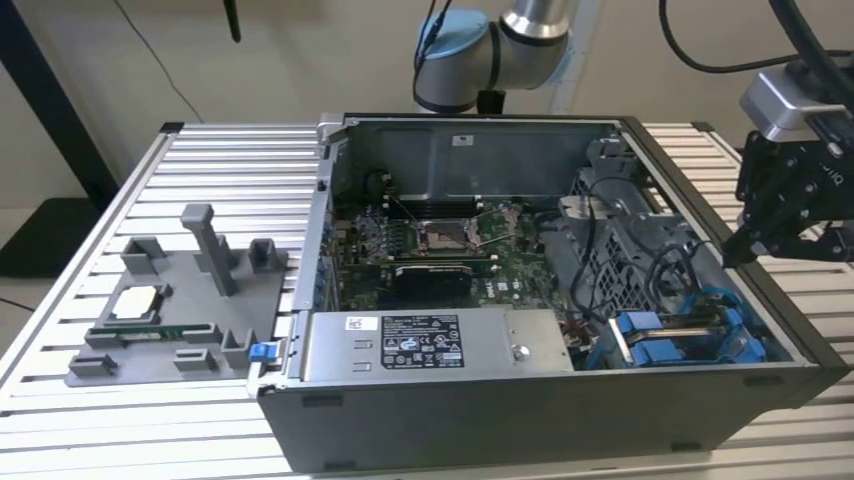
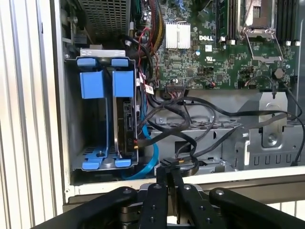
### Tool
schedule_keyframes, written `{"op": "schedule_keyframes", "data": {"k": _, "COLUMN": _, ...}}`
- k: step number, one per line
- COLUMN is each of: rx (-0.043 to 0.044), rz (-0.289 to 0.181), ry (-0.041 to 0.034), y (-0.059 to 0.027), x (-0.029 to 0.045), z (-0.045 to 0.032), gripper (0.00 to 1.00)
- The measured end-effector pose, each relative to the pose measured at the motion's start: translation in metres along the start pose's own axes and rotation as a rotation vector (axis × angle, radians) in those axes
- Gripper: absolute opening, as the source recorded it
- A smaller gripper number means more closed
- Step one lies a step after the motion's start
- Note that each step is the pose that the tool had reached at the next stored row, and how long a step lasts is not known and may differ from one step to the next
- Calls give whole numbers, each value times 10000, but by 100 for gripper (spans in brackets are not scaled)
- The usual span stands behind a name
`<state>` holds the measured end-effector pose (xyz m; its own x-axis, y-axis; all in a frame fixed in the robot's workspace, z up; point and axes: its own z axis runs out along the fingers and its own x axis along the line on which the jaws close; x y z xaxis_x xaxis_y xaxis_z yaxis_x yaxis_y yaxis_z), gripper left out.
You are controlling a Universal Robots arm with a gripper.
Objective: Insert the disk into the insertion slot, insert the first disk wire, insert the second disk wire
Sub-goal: 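Insert the first disk wire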
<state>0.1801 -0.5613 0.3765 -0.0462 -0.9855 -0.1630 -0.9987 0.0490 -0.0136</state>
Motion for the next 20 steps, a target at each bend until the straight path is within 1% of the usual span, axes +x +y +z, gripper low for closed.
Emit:
{"op": "schedule_keyframes", "data": {"k": 5, "rx": 0, "rz": -1, "ry": 4, "y": 99, "x": -7, "z": -47, "gripper": 0}}
{"op": "schedule_keyframes", "data": {"k": 8, "rx": 0, "rz": -2, "ry": 7, "y": 105, "x": -8, "z": -51, "gripper": 0}}
{"op": "schedule_keyframes", "data": {"k": 9, "rx": 0, "rz": -8, "ry": 37, "y": 105, "x": -8, "z": -52, "gripper": 0}}
{"op": "schedule_keyframes", "data": {"k": 10, "rx": 2, "rz": -17, "ry": 92, "y": 105, "x": -8, "z": -52, "gripper": 0}}
{"op": "schedule_keyframes", "data": {"k": 11, "rx": 4, "rz": -27, "ry": 171, "y": 105, "x": -7, "z": -51, "gripper": 0}}
{"op": "schedule_keyframes", "data": {"k": 12, "rx": 7, "rz": -34, "ry": 269, "y": 106, "x": -7, "z": -51, "gripper": 100}}
{"op": "schedule_keyframes", "data": {"k": 13, "rx": 11, "rz": -40, "ry": 366, "y": 105, "x": -7, "z": -49, "gripper": 100}}
{"op": "schedule_keyframes", "data": {"k": 15, "rx": 21, "rz": -48, "ry": 597, "y": 105, "x": -7, "z": -45, "gripper": 100}}
{"op": "schedule_keyframes", "data": {"k": 16, "rx": 25, "rz": -50, "ry": 676, "y": 105, "x": -6, "z": -42, "gripper": 100}}
{"op": "schedule_keyframes", "data": {"k": 20, "rx": 31, "rz": -52, "ry": 760, "y": 98, "x": -4, "z": -21, "gripper": 100}}
